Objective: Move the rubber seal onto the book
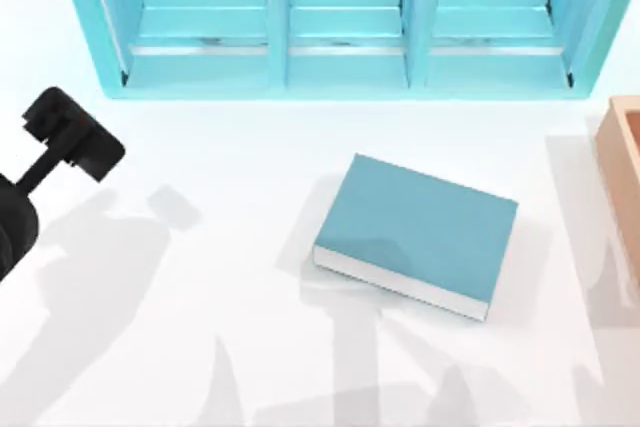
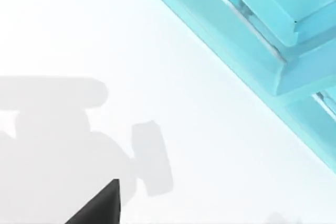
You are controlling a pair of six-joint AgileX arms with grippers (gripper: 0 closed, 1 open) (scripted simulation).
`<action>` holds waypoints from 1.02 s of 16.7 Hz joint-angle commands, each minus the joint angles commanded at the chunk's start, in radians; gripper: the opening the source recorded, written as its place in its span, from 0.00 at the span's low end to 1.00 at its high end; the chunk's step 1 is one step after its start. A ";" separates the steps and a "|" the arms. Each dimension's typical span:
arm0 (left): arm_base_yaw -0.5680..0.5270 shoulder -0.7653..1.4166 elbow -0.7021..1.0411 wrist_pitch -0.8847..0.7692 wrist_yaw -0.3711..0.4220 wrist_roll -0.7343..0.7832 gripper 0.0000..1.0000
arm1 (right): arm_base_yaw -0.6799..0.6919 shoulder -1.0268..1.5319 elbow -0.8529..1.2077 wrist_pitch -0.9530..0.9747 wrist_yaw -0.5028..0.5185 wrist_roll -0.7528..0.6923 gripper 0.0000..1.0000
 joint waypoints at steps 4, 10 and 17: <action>0.209 -0.364 -0.261 0.146 0.168 0.494 1.00 | 0.000 0.000 0.000 0.000 0.000 0.000 1.00; 0.406 -0.753 -0.530 0.323 0.313 0.934 1.00 | 0.000 0.000 0.000 0.000 0.000 0.000 1.00; 0.442 -0.830 -0.582 0.365 0.336 1.018 1.00 | 0.000 0.000 0.000 0.000 0.000 0.000 1.00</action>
